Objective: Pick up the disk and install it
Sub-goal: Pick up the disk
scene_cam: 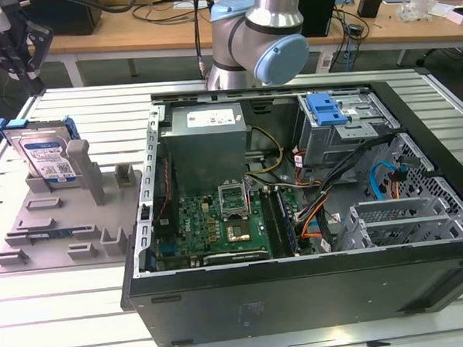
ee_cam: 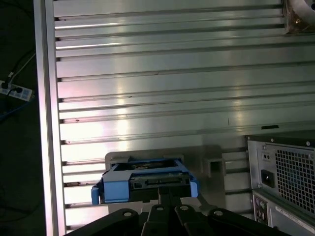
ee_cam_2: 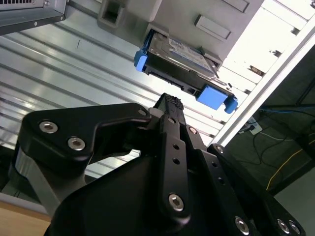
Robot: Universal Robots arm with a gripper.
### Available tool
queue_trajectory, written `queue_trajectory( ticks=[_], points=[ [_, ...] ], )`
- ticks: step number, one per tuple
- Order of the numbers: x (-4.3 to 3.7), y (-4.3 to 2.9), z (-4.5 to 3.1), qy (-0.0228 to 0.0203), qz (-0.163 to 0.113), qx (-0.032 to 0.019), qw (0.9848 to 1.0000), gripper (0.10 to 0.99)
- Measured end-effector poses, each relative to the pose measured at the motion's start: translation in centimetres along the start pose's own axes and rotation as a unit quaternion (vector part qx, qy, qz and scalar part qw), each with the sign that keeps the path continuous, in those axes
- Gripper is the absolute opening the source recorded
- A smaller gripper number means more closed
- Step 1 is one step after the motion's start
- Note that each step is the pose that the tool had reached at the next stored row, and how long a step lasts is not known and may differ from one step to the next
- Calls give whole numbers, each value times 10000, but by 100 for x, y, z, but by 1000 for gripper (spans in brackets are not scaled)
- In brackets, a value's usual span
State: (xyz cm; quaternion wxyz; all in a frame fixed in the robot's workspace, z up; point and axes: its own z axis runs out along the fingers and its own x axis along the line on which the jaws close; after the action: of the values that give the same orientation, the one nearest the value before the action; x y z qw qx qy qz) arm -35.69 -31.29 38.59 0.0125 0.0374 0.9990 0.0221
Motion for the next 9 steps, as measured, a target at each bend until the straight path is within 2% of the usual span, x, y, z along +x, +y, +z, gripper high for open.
queue_trajectory(
  ticks=[9],
  points=[
    [2, 0, 0, 16, -35, 1, 10000, 106]
  ],
)
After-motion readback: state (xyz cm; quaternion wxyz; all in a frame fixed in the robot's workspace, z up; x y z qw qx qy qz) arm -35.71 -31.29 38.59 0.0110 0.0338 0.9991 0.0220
